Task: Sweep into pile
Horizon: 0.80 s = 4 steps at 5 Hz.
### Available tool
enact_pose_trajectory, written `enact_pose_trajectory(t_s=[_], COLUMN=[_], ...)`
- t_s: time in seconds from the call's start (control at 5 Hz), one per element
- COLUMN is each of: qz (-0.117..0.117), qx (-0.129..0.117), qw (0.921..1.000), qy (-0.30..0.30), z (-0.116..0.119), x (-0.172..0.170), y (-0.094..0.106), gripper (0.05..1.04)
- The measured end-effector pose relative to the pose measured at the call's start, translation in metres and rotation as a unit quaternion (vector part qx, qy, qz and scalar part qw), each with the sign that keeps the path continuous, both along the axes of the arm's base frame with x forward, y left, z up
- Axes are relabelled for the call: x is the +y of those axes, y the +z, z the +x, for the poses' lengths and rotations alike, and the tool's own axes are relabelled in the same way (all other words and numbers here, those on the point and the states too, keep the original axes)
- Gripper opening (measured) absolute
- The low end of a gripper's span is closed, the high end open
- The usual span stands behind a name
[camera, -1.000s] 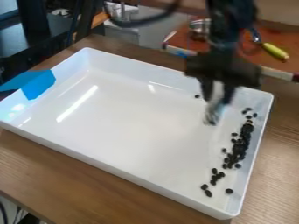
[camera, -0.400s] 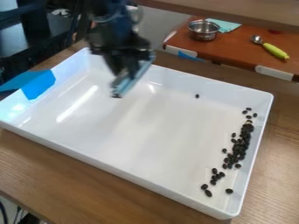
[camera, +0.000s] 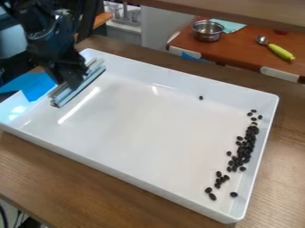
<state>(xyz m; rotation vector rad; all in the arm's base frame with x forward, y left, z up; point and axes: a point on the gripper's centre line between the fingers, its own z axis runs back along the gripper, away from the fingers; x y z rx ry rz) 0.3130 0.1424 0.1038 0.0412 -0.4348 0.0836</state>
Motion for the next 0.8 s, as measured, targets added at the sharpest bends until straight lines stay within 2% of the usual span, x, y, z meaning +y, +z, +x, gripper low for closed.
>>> enact_pose_trajectory(t_s=[0.2,0.4,0.6,0.8], qz=[0.02,0.009,-0.01,0.055], qx=[0.004,0.058,0.063,-0.03], qw=[0.9998,0.9978,0.997,0.9954], qy=[0.005,0.033,0.043,0.073], z=[-0.006,-0.017,-0.014,-0.009], x=[0.01,0.01,0.006,0.012], y=[-0.006,-0.02,-0.01,0.032], gripper=[0.396,0.71,0.974,1.004])
